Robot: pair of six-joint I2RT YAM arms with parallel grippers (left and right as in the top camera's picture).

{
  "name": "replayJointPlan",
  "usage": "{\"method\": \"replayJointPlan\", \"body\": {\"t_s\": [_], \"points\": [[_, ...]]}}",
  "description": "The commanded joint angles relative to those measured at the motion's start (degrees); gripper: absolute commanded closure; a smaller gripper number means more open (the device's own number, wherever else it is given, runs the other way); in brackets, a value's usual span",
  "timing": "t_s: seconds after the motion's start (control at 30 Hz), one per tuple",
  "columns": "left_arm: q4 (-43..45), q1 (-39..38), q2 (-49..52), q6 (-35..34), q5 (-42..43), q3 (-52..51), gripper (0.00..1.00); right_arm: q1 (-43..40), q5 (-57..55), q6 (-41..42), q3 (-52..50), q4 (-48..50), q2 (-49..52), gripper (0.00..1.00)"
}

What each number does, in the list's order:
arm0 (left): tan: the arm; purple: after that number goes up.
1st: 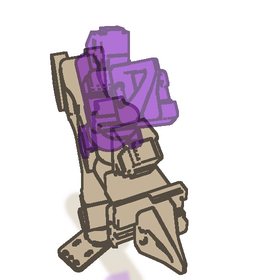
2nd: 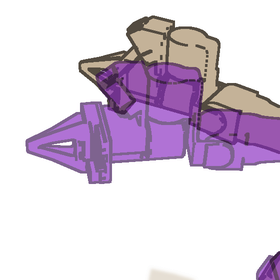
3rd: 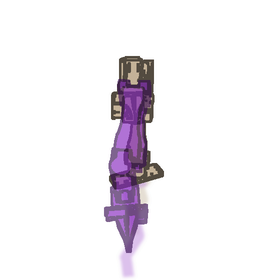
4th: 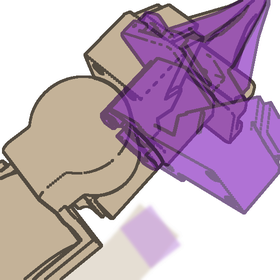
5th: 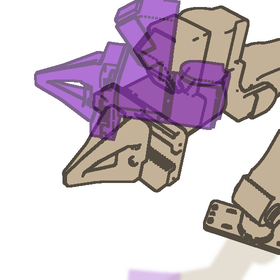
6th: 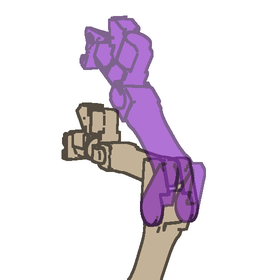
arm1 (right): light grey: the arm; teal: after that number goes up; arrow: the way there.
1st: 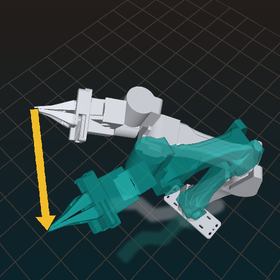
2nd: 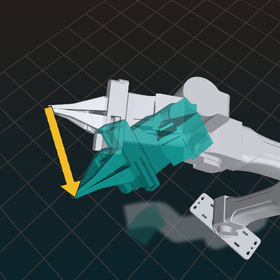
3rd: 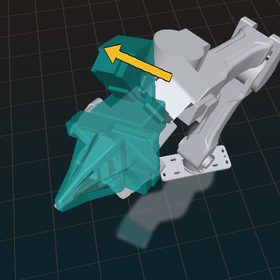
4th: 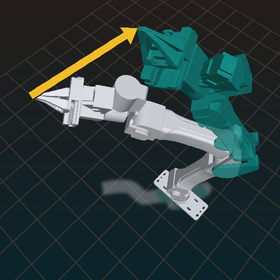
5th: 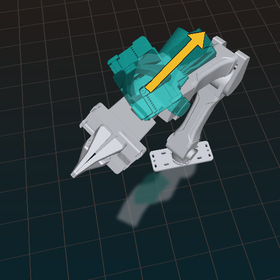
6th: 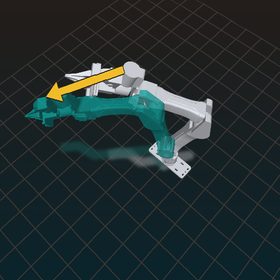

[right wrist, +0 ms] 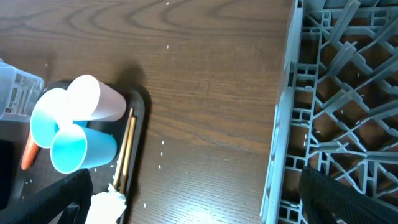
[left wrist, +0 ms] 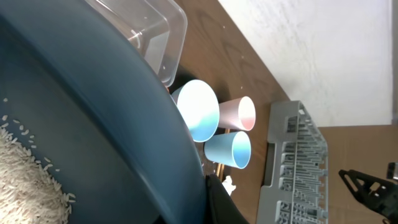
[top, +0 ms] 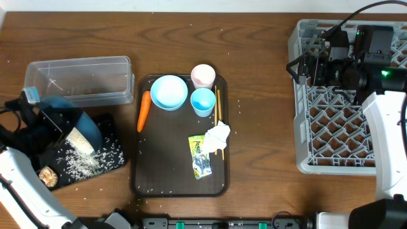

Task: Sort waste into correct bins and load items into the dishwasher rack
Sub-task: 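Tip the plate with the left gripper, dumping rice onto the black tray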

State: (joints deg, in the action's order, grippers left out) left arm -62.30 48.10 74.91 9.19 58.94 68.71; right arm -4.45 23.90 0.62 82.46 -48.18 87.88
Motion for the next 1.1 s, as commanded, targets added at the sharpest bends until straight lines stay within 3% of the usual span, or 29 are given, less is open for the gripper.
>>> {"method": "replayJointPlan", "body": {"t_s": [0.0, 1.07], "points": [[-0.5, 0.5, 0.2, 2.6, 3.7, -0.3, 0.94, 0.4, 0.1, -0.2, 1.0, -0.2, 0.0, 0.01], [-0.5, 0.5, 3.0, 4.3, 17.7, -0.4, 0.94, 0.4, 0.1, -0.2, 1.0, -1.0, 0.0, 0.01]]}}
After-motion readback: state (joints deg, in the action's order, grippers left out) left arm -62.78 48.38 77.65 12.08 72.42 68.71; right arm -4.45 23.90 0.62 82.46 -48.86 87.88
